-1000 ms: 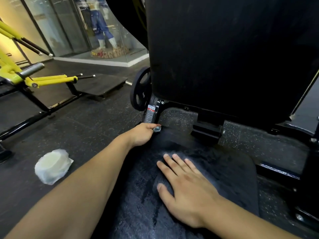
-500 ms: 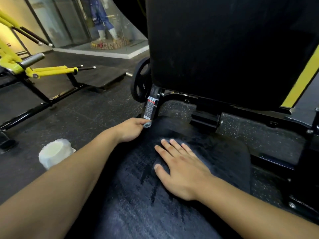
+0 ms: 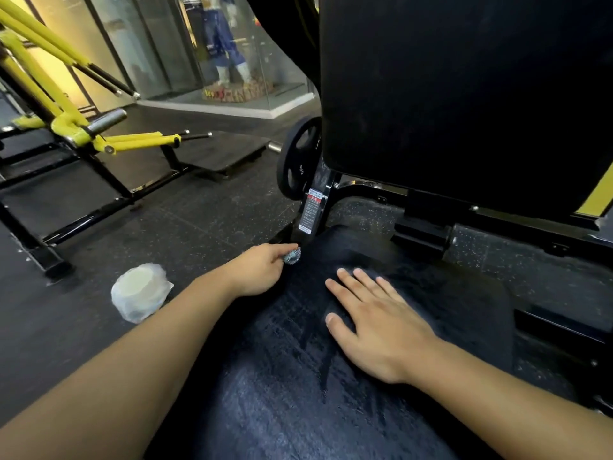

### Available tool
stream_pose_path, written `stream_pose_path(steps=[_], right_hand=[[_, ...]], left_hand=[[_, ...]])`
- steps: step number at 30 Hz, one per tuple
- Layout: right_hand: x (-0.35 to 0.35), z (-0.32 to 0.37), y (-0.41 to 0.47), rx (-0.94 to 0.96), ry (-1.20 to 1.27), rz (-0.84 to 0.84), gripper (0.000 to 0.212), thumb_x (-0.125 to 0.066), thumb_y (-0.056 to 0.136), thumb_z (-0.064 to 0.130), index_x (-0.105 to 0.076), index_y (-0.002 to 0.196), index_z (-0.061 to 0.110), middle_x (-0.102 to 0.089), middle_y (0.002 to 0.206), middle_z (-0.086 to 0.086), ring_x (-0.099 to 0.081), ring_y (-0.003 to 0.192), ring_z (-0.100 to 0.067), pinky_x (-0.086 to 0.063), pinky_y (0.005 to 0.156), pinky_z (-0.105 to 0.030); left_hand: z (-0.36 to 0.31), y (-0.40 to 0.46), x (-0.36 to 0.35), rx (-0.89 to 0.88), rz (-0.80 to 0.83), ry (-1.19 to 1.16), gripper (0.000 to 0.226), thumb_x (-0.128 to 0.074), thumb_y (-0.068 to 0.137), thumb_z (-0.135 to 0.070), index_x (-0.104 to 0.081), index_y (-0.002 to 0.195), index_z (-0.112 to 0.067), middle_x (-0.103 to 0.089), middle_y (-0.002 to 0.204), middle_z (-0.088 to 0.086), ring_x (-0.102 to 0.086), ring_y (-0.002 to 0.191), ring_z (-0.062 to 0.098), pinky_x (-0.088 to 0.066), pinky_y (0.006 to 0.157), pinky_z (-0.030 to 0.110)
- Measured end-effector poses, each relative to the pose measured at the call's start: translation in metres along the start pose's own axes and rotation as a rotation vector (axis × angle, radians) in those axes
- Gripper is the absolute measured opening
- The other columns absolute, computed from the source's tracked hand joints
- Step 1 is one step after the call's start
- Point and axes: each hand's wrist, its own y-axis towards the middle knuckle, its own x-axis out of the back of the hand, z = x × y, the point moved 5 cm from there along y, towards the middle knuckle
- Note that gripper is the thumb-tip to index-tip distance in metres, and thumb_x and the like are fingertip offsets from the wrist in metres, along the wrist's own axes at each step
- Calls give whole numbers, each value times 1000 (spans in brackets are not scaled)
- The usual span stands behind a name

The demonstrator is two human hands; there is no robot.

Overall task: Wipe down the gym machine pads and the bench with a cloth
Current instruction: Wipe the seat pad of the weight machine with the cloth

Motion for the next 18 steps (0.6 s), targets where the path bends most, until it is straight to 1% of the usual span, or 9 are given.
stream_pose_path(steps=[3, 7, 8, 11, 12, 15, 17, 18], right_hand=[[-2, -1, 0, 3, -9, -1, 67, -14, 104, 63, -1, 165, 37, 11, 171, 14, 19, 156, -6, 11, 128, -35], [-2, -2, 0, 6, -12, 4, 67, -13, 104, 64, -1, 165, 38, 12, 171, 15, 20, 155, -5, 11, 128, -35], [-2, -2, 1, 7, -13, 5, 68, -12, 104, 64, 0, 164, 38, 12, 171, 15, 20, 155, -5, 11, 128, -36], [-3, -2, 1, 10, -8, 3, 68, -12, 103, 64, 0, 165, 37, 12, 171, 14, 20, 155, -6, 10, 128, -37], [-3, -1, 1, 11, -7, 0, 68, -12, 104, 64, 0, 165, 37, 12, 171, 14, 20, 156, -6, 10, 128, -37], [-3, 0, 1, 13, 2, -5, 68, -13, 104, 63, 0, 165, 36, 12, 172, 13, 19, 156, -7, 10, 128, -37], [-3, -1, 1, 11, 5, -7, 68, -13, 104, 63, 0, 165, 36, 12, 172, 13, 19, 156, -7, 10, 128, -37], [-3, -2, 1, 10, 3, -8, 68, -13, 104, 63, 0, 165, 36, 11, 172, 13, 19, 156, -7, 10, 128, -37]], left_hand=[[-1, 4, -4, 19, -22, -40, 55, -35, 102, -13, -53, 149, -36, -56, 150, -7, -49, 140, 16, -35, 119, 28], [9, -25, 2, 6, -25, 34, 54, -34, 105, -17, -48, 151, -42, -56, 149, -8, -55, 134, 15, -38, 108, 20], [12, -37, 5, -5, -26, 53, 54, -34, 106, -17, -47, 152, -42, -54, 151, -10, -53, 135, 14, -36, 107, 18], [30, -76, 9, -16, -28, 117, 53, -36, 108, -15, -43, 155, -38, -45, 157, -14, -42, 143, 9, -22, 107, 10], [35, -86, 9, -12, -28, 138, 53, -35, 108, -15, -42, 155, -37, -45, 157, -14, -41, 144, 9, -21, 106, 9], [34, -89, 11, -8, -35, 180, 52, -35, 107, -14, -42, 155, -32, -46, 158, -9, -42, 144, 12, -21, 106, 9], [20, -74, 12, -23, -50, 168, 50, -37, 106, -10, -47, 153, -26, -50, 155, -5, -45, 143, 15, -23, 104, 9], [12, -66, 10, -30, -51, 148, 50, -37, 105, -9, -50, 150, -25, -53, 152, -4, -48, 140, 16, -27, 103, 11]])
